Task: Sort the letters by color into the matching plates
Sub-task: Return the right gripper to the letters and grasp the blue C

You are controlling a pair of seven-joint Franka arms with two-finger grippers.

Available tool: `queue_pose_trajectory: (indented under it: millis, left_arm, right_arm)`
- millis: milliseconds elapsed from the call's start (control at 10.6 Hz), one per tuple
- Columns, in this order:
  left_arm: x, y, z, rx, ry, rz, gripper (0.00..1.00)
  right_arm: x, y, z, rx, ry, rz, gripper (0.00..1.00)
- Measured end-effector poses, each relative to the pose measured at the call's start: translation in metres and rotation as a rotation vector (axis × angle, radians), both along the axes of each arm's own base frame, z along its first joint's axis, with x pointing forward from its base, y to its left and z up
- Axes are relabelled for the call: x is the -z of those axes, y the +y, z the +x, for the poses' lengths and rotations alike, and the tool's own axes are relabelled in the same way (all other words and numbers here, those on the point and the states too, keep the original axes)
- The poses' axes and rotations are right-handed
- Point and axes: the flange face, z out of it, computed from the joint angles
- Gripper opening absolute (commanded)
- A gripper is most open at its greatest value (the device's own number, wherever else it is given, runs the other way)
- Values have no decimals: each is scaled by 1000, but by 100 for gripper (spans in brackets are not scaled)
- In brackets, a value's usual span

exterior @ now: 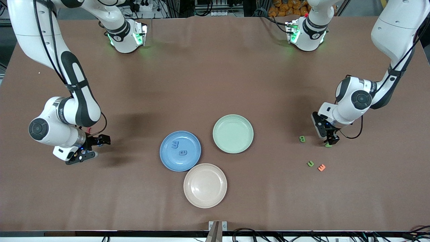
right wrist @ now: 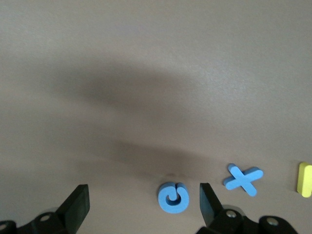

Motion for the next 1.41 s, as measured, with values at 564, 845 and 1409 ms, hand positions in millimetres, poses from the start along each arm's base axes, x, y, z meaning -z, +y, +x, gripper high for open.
queue_pose_trajectory:
  millis: [564, 845, 1409]
  left_arm:
    - [-5, 1, 0, 7, -6, 9, 100]
    - [-5, 1, -10, 10, 9, 18, 100]
    - [4, 2, -23, -3, 39, 16, 100]
  right_arm:
    - [18, -15, -15, 26, -3, -11, 100]
    - [30, -17, -23, 30, -22, -19, 85]
    - [39, -18, -30, 32, -26, -23, 46]
